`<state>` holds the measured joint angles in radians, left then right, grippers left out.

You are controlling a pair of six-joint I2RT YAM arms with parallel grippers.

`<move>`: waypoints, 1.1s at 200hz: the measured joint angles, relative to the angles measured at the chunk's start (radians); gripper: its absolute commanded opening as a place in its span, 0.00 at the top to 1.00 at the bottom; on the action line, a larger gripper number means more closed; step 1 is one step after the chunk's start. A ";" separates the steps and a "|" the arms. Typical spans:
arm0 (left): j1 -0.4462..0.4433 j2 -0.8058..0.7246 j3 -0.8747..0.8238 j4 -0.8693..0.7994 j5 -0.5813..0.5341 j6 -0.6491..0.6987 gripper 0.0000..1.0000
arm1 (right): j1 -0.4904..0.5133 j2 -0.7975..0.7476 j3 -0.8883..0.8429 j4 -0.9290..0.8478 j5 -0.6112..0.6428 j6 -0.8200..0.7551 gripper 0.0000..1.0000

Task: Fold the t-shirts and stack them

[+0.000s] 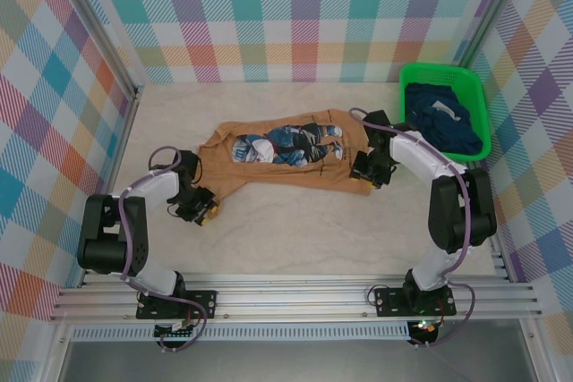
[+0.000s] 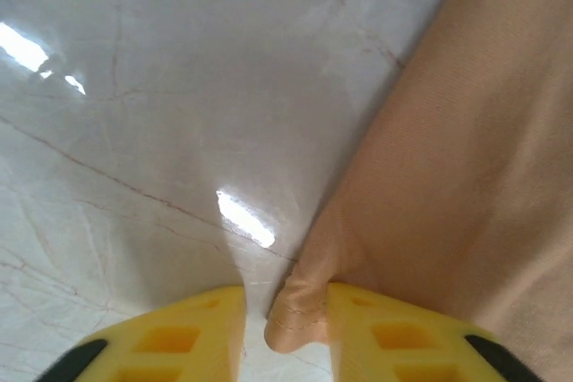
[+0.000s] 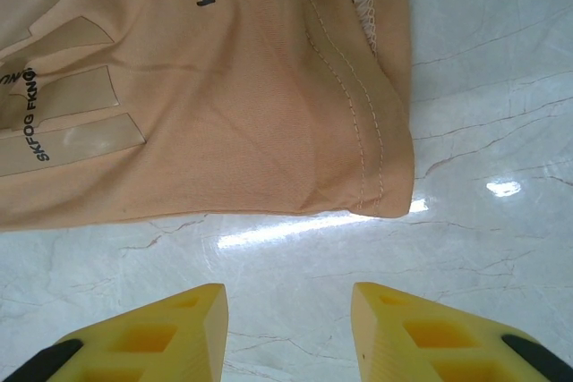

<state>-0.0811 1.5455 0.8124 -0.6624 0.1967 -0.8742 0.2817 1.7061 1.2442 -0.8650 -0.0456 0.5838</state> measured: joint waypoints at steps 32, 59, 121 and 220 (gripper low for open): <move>-0.002 0.012 0.016 -0.028 -0.023 0.008 1.00 | -0.010 -0.029 -0.051 0.007 0.004 0.039 0.60; -0.008 -0.001 0.029 -0.015 -0.069 0.010 1.00 | -0.074 -0.092 -0.158 0.014 -0.005 0.127 0.65; -0.008 -0.130 0.089 -0.017 -0.113 0.011 1.00 | -0.131 -0.031 -0.205 0.111 -0.065 0.288 0.67; -0.008 -0.129 0.089 -0.023 -0.109 0.011 1.00 | -0.130 0.049 -0.189 0.193 -0.121 0.429 0.65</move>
<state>-0.0895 1.4162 0.9012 -0.6849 0.0875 -0.8635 0.1520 1.7554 1.0554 -0.6716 -0.1665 1.0126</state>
